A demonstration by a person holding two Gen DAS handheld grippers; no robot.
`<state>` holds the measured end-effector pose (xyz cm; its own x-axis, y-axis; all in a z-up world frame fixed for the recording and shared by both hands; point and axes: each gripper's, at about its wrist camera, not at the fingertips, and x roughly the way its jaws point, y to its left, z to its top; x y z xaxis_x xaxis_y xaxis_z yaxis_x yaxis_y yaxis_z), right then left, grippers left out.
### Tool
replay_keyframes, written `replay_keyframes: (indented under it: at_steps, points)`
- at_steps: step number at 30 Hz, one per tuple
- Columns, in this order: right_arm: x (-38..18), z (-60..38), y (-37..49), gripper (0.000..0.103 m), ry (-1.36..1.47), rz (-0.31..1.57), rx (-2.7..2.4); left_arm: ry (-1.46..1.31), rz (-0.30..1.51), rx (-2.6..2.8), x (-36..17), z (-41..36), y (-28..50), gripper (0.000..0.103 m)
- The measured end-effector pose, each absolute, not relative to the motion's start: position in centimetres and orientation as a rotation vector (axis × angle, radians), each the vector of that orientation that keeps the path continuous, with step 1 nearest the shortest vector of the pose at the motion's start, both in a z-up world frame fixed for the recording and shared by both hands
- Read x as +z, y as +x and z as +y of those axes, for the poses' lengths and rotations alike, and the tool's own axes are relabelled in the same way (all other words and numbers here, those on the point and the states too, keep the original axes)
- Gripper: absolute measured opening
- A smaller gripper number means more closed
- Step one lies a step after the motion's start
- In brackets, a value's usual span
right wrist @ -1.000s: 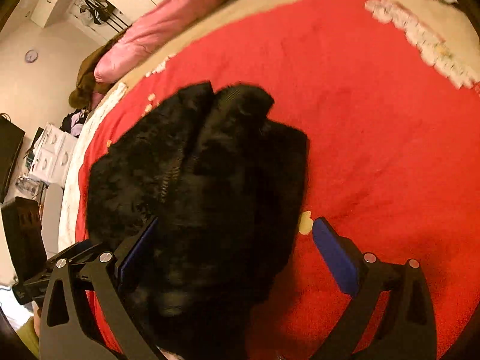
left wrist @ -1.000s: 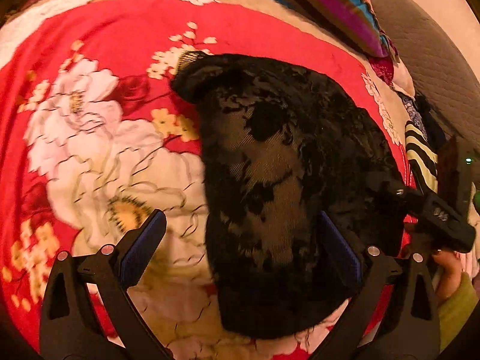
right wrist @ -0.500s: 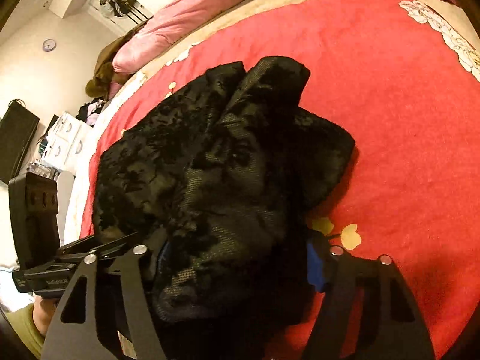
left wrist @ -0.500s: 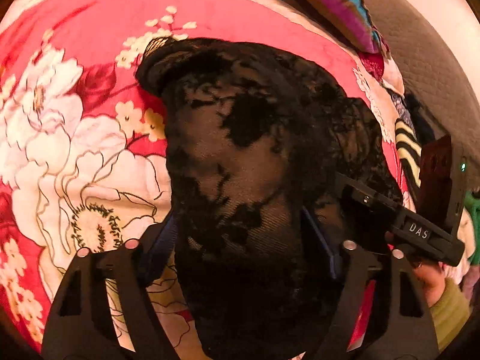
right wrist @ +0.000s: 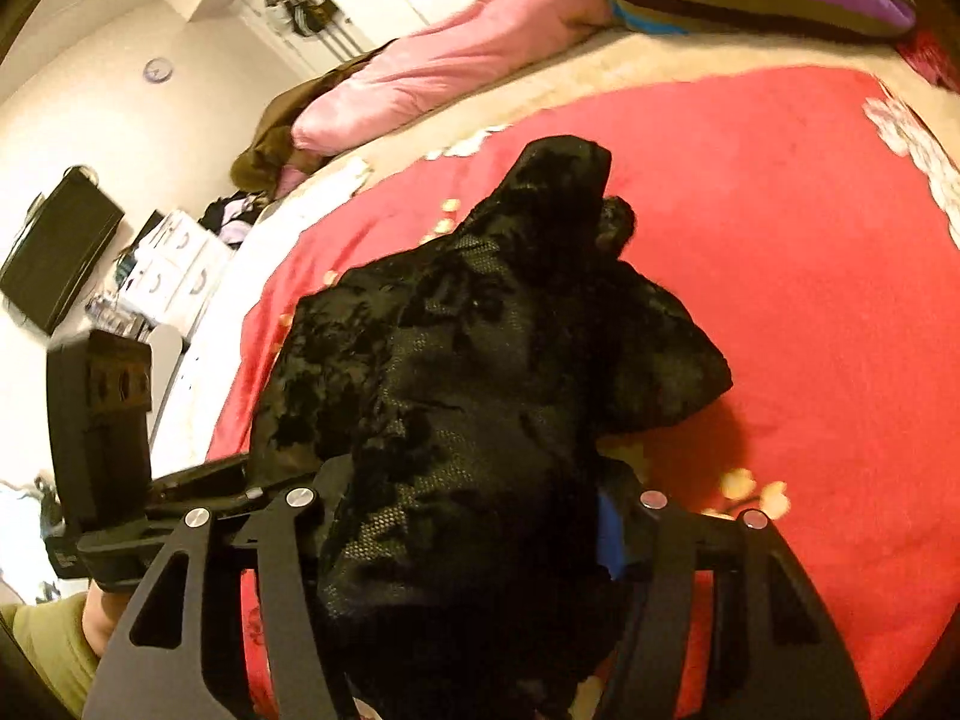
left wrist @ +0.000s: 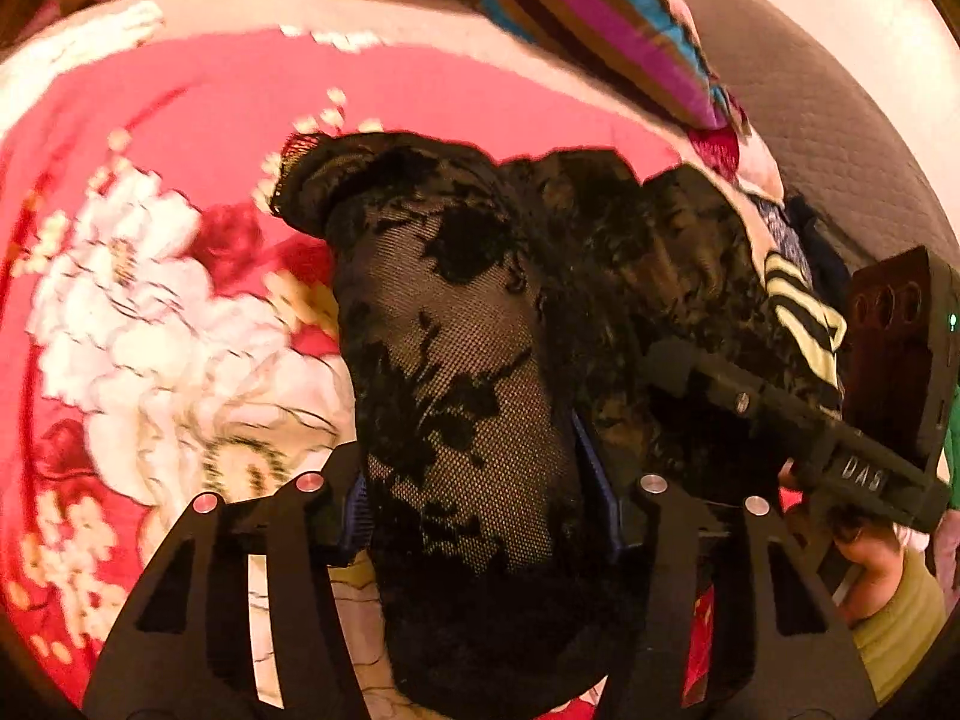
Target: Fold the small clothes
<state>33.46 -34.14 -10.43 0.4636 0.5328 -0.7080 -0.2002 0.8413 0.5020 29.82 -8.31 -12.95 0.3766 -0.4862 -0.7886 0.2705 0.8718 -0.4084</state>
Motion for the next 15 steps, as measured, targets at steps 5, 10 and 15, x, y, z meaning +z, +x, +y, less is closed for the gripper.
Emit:
replay_keyframes:
  at_steps: [5,10,15]
  points:
    - [-9.7,-32.1,33.1,0.057,0.353,0.972,0.504,-0.228,1.023,-0.445,-11.0,-5.5,29.5,0.047]
    - [-9.5,-30.4,33.0,0.057,0.338,0.965,0.53,-0.239,1.015,-0.412,-10.4,-3.1,29.0,0.047]
    - [-9.5,-29.2,33.4,0.057,0.32,0.976,0.538,-0.257,1.016,-0.393,-10.4,-2.0,28.5,0.047]
